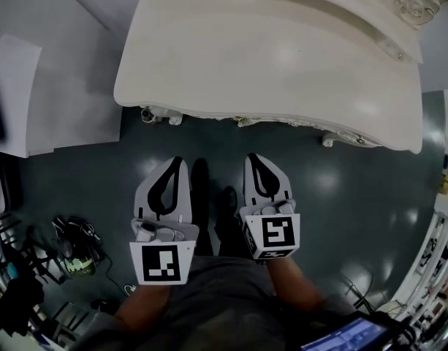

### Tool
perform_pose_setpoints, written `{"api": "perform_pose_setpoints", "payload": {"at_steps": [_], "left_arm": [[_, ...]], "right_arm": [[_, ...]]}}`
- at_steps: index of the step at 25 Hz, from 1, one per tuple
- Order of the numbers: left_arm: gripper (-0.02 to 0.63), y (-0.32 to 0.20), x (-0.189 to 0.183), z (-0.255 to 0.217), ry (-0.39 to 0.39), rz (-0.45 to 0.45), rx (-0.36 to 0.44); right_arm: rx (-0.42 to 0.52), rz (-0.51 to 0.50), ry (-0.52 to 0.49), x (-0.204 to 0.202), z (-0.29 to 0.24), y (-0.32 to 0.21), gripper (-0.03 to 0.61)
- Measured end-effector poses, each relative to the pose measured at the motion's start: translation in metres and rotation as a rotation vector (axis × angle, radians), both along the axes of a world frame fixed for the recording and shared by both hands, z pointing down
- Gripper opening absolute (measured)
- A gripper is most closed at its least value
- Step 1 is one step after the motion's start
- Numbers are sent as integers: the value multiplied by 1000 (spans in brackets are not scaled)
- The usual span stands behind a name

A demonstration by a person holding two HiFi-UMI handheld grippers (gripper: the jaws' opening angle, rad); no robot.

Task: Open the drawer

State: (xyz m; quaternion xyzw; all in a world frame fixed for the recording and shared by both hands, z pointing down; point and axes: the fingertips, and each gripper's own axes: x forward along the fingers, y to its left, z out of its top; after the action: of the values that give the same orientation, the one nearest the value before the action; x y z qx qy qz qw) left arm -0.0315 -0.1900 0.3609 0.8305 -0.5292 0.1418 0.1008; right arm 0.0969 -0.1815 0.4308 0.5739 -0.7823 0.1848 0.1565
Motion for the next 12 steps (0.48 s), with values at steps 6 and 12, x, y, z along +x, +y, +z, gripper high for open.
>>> {"api": "perform_pose_setpoints", "payload": {"at_steps": [6, 12], "left_arm": [[15, -3, -5, 20, 5, 13, -28], [15, -10, -8, 34, 12, 29, -43]], "right_arm": [[-12, 9, 20, -5, 21, -8, 15], [-22, 2, 1, -12, 37, -14, 46]]}}
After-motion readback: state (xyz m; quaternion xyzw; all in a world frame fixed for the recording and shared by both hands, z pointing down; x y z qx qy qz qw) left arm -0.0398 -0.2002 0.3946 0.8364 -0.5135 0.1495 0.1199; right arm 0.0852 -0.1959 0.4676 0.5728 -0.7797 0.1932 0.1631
